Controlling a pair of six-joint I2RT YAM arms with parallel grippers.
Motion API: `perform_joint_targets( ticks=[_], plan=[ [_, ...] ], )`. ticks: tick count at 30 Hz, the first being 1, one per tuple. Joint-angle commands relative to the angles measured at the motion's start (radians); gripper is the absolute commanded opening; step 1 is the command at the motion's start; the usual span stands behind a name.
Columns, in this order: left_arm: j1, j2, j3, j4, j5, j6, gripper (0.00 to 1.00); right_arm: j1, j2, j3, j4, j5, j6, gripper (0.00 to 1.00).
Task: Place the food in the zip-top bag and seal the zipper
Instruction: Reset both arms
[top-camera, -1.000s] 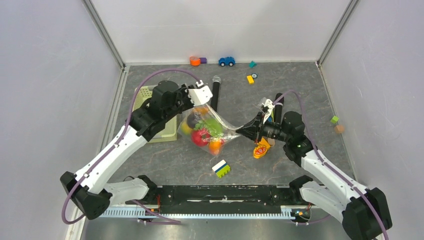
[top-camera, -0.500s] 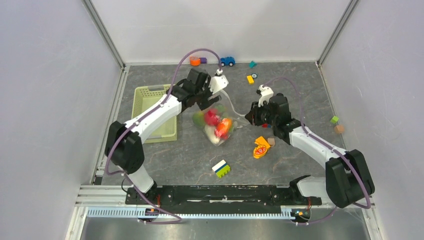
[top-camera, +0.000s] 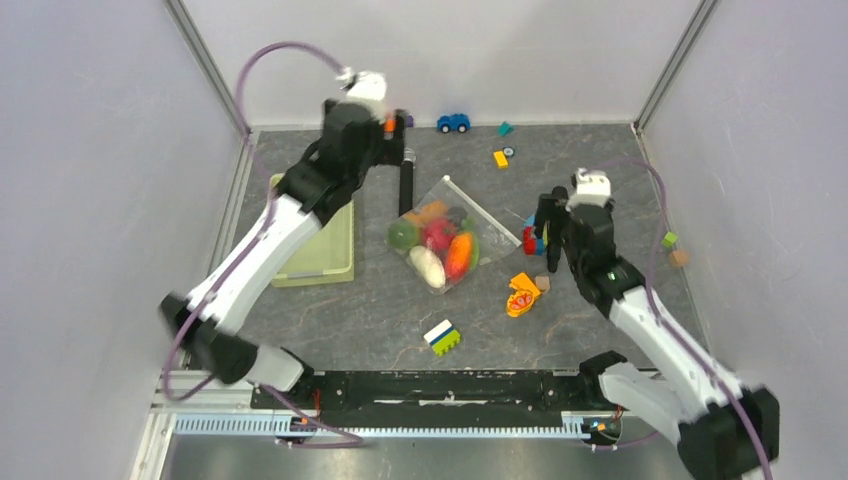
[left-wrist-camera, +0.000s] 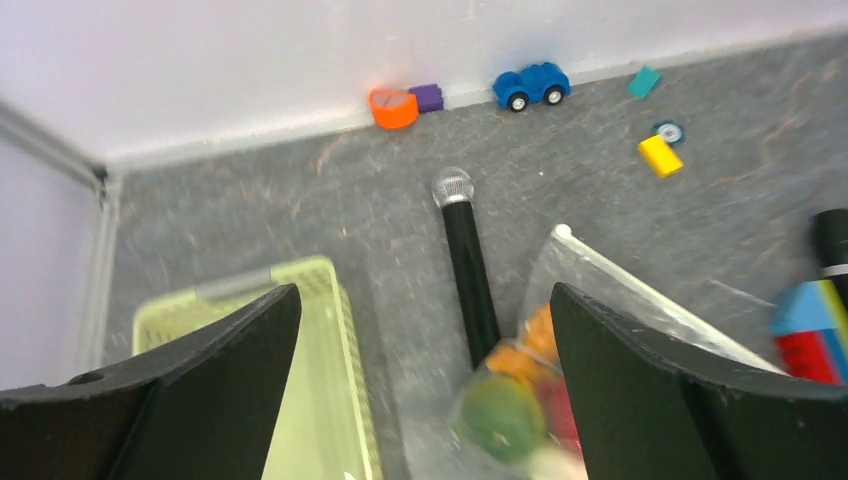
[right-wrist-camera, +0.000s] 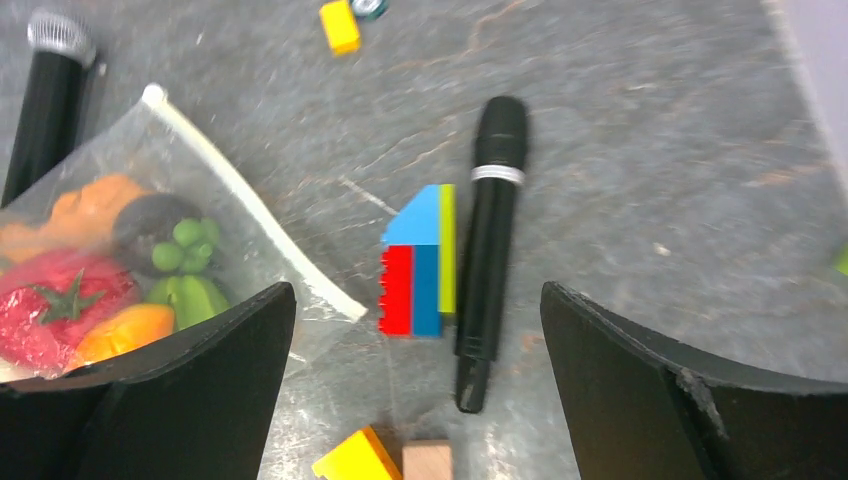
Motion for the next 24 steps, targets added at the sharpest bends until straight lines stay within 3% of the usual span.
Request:
perform_joint_targets(
  ticks=[1,6,9,14,24],
  plan=[
    [0.006,-0.326,-0.241,-0.028,-0.081,-0.424,1.0,-0.003,-0.243,-0.133,-0.015,0.224,0.038,0.98],
    [0.006,-0.688,-0.658,-0.05,-0.066,-0.62,1.0,-0.002,-0.485,-0.282,-0.021,0.274,0.027,0.98],
    [0.006,-0.842,-0.785,-0.168,-0.125,-0.717,1.0,-0.002,-0.591,-0.331,-0.005,0.282,0.026,0.98],
    [0.006,-0.968,-0.864,-0.291,-0.238,-0.786,1.0,-0.004,-0.667,-0.35,-0.012,0.343,0.001,0.98],
    [0.002,-0.968,-0.871,-0.324,-0.276,-0.825,1.0,-0.003,-0.655,-0.349,-0.032,0.392,-0.013,0.98]
  ],
)
